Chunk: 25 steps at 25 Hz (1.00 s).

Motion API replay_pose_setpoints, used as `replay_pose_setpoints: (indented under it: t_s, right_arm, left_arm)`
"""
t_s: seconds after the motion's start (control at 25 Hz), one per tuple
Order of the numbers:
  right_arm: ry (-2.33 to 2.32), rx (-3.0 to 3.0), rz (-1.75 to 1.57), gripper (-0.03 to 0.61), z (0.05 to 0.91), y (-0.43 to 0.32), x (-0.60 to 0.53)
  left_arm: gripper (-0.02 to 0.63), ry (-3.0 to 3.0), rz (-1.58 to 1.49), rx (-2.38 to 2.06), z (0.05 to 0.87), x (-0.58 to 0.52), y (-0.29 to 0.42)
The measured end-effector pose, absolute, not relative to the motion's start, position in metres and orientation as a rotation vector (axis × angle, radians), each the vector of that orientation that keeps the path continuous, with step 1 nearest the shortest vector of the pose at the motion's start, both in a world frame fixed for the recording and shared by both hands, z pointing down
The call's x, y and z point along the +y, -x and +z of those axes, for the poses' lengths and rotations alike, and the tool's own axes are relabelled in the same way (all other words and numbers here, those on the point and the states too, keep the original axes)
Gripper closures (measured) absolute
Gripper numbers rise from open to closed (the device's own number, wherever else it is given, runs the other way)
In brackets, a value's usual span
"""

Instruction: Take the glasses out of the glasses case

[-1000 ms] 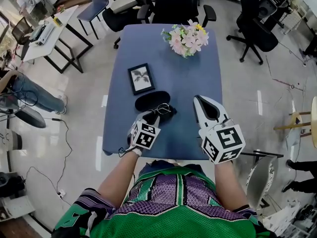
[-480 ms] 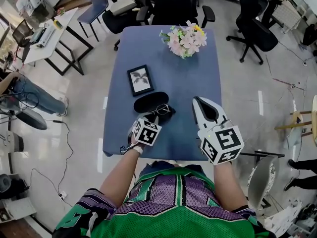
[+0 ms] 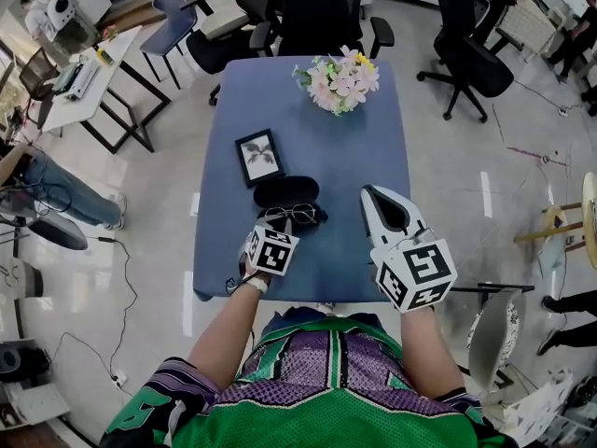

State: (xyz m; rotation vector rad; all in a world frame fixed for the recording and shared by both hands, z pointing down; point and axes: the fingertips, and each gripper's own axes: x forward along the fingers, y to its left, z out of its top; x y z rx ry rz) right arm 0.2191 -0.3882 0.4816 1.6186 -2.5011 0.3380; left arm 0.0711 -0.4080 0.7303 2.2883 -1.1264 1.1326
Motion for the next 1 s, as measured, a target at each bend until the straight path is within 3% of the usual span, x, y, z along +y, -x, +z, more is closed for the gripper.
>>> replay_pose_setpoints:
  t_s: [1.0]
  right_arm:
    - [-1.677,-2.504,0.256,0.574,0.453,-0.189,-0.364]
  left_arm:
    - [0.598,-2.487,1.015,-1.144,0.657,-0.406,-0.069]
